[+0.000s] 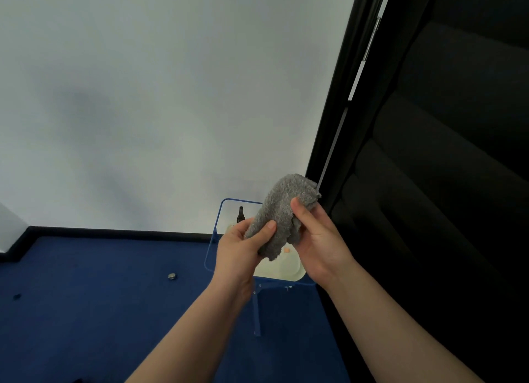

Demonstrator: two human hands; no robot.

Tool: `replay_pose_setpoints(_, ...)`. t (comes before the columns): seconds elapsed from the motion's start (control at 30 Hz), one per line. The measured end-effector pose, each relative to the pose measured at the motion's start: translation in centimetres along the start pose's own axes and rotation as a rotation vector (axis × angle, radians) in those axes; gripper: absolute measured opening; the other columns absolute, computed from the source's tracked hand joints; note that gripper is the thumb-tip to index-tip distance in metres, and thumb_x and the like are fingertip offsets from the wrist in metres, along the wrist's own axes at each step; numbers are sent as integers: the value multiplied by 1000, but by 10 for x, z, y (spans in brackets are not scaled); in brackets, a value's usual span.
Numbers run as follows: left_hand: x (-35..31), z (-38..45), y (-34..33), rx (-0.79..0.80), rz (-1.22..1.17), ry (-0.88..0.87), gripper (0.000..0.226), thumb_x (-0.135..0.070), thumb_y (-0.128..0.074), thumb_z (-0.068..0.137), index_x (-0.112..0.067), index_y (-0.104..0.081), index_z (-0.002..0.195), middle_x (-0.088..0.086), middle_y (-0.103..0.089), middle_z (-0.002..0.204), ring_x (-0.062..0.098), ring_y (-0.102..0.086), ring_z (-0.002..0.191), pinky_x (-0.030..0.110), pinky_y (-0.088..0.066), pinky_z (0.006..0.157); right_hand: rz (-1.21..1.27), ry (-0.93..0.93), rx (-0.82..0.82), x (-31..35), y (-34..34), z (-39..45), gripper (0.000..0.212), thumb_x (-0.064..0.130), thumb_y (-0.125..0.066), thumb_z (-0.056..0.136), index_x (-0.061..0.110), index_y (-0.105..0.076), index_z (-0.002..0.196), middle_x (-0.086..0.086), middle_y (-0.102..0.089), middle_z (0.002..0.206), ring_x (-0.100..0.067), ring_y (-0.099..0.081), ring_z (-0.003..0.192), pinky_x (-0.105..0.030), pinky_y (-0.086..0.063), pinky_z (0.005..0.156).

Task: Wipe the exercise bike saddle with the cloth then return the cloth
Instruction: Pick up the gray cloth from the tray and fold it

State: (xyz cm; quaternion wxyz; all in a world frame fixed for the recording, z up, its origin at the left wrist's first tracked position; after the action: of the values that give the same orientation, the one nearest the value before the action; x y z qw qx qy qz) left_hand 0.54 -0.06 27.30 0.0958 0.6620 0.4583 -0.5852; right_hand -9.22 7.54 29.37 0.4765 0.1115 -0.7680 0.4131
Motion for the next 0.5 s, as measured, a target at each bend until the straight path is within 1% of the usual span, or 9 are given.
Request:
replay_pose_setpoints(0.03,4,-2,0,4,9,1,15,-10,-68,82,-3,-68,96,11,-71,82,20,-65,69,28,-52,59,-43,16,-7,2,1,-1,48,28,-68,77,14,-60,122,-6,-71,112,-19,-67,103,-36,-52,89)
replay_pose_setpoints(0.1,10,-3,2,21,44,12,20,-10,-69,81,-3,-67,100,15,-71,88,23,-67,74,30,-54,63,-148,52,-62,6,5,-1,35,20,-67,82,13,-62,117,-6,-73,108,-20,-69,100,-36,-54,87)
replay_pose_setpoints(0.17,13,-3,11,26,110,8,23,-10,-71,80,-5,-67,102,17,-72,97,28,-69,84,33,-55,72,-240,83,-125,8,10,-1,28,13,-66,86,12,-63,114,-7,-74,106,-21,-69,100,-35,-55,84)
replay_pose_setpoints(0.23,12,-1,25,-33,194,-25,23,-8,-72,79,-10,-69,101,13,-73,100,27,-69,93,35,-56,80,-298,114,-155,6,12,-2,24,11,-65,87,12,-64,112,-5,-75,104,-18,-71,97,-29,-56,78)
replay_pose_setpoints(0.27,9,0,34,-87,240,-53,22,-7,-72,79,-12,-69,101,10,-73,100,24,-69,95,34,-55,81,-325,128,-167,5,12,-2,23,11,-66,87,13,-65,110,-3,-75,103,-16,-71,95,-27,-56,75)
replay_pose_setpoints(0.37,-12,-1,59,-258,382,-168,19,-7,-67,82,-15,-70,99,0,-73,98,12,-67,92,20,-49,72,-434,173,-175,4,9,-3,17,9,-67,86,16,-68,101,3,-76,94,-8,-72,87,-19,-55,65)
replay_pose_setpoints(0.4,-21,-3,65,-297,444,-209,18,-9,-65,83,-17,-70,99,-4,-72,97,7,-66,90,17,-47,69,-467,193,-173,4,8,-2,15,9,-68,86,18,-69,97,4,-76,91,-8,-72,85,-19,-54,64)
replay_pose_setpoints(0.43,-30,-4,71,-322,507,-243,18,-11,-63,85,-18,-69,99,-7,-71,97,2,-64,88,15,-45,67,-493,209,-175,3,7,-1,14,9,-68,85,20,-70,94,3,-76,90,-9,-72,84,-20,-55,64)
replay_pose_setpoints(0.5,-43,-10,81,-341,618,-292,18,-15,-59,87,-22,-67,102,-14,-68,99,-3,-61,89,16,-43,66,-545,236,-184,2,5,0,13,10,-69,85,21,-71,91,2,-76,89,-12,-72,85,-25,-56,68)
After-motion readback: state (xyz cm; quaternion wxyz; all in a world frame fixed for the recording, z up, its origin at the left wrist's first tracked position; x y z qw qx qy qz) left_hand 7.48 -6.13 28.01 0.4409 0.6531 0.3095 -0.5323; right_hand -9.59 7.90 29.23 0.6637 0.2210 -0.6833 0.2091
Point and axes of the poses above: each hand's wrist, its own z-axis towards the middle knuckle, its own y-axis out of the back of the hand, x = y × z, the point moved 6 cm from there along z, towards the middle knuckle
